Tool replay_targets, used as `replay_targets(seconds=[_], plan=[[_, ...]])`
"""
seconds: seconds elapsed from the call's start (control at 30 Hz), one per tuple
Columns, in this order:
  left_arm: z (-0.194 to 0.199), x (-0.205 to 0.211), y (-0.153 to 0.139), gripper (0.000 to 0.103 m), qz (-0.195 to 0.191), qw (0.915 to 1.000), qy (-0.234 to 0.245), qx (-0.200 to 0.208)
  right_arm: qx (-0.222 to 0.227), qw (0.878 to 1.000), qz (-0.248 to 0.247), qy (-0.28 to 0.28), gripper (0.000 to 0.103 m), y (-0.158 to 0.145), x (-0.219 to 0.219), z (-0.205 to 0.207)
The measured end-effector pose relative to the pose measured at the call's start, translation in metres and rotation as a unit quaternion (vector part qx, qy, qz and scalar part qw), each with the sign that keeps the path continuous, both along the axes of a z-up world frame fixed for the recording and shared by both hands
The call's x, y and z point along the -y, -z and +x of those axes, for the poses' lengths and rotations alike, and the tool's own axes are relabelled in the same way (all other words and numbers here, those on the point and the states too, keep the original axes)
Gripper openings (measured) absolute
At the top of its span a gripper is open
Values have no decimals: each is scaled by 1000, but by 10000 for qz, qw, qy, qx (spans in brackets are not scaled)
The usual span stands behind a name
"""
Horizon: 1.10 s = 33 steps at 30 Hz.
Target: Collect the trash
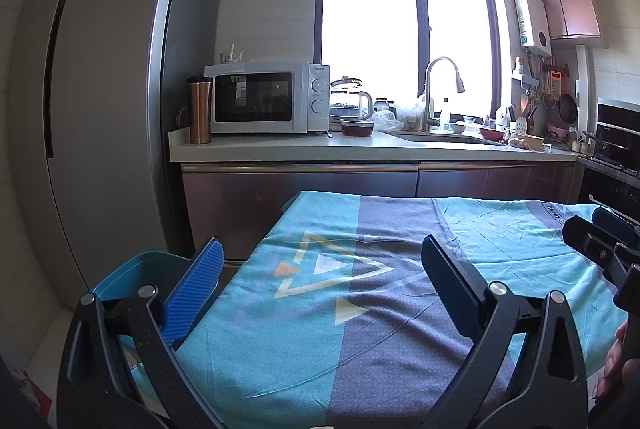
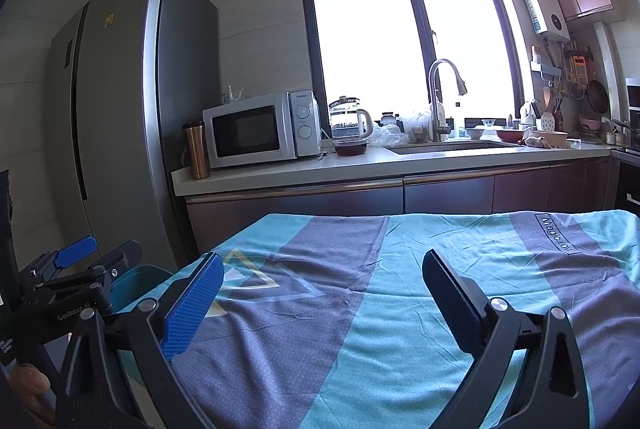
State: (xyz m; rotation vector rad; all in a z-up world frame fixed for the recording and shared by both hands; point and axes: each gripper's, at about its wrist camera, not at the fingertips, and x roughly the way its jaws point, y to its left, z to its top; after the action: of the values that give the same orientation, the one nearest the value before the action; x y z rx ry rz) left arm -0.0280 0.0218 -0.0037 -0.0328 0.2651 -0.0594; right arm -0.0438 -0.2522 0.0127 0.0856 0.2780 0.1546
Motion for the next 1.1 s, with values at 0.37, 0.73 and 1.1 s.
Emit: replay_targets(seconds=[0.37, 0.73, 1.1], plan=[[0, 0, 0, 97, 9, 10000, -16, -3, 4, 10000, 23, 29, 96, -1, 1, 0], [2, 1, 2, 97, 46, 10000, -24, -24, -18, 10000, 28, 40, 96, -1, 0, 1], [1, 3, 3, 97, 44, 10000, -45, -22, -17, 10000, 36, 45, 96, -2, 1, 2]])
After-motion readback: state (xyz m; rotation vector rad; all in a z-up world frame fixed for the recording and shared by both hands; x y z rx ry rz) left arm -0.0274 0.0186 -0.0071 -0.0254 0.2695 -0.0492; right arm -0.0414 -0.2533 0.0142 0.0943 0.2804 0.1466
